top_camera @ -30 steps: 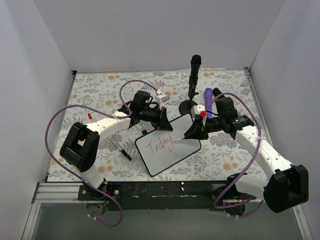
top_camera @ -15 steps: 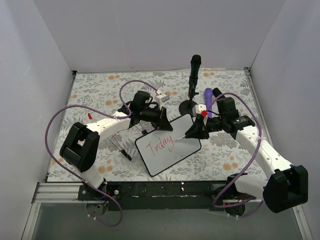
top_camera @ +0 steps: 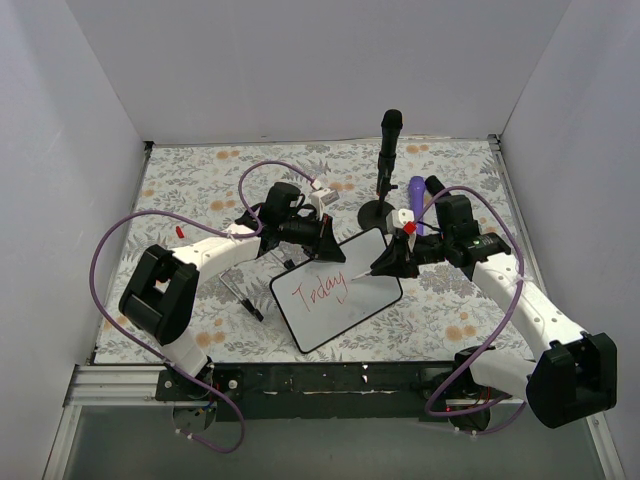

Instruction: Write a sentence on the whiteboard

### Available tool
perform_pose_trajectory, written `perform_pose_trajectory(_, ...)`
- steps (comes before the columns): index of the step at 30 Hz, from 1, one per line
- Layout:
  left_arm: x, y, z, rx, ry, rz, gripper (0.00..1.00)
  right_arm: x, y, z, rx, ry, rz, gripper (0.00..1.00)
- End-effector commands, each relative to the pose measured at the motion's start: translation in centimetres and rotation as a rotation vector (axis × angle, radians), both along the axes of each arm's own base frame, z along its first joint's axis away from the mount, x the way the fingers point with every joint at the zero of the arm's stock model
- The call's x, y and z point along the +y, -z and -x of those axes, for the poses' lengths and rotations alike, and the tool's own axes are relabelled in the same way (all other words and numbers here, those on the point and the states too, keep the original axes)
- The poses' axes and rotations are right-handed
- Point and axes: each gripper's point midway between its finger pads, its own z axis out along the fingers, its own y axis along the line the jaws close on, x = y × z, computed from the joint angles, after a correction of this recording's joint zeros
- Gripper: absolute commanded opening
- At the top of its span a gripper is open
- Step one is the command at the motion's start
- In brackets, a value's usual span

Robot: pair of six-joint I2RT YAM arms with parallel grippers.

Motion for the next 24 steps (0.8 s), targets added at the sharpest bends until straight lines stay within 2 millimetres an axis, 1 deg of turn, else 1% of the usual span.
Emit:
perform_pose_trajectory(1,0.1,-1.2,-0.3,-0.125,0.013,0.016,0.0,-0.1,-0.3,0.1,-0.029,-0.004,-0.019,0.01)
perform_pose_trajectory(8,0.1,-1.4,-0.2,-0.127,0.012,0.019,0.0,-0.3,-0.1,-0.3,-0.043,0.018,-0.003,0.01)
perform_pose_trajectory(14,0.1,-1.4,-0.3,-0.122,0.008,0.019,0.0,-0.4,0.4,-1.6,-0.061,0.076,0.037,0.01)
perform_pose_trajectory(20,0.1,-1.6,-0.3,-0.121,0.006,0.022,0.0,0.3,0.8,-2.2,-0.084,0.101,0.073,0.01)
perform_pose_trajectory(24,0.2,-1.5,-0.2,-0.118,0.005,0.019,0.0,1.0,0.7,-2.3,-0.089,0.101,0.073,0.01)
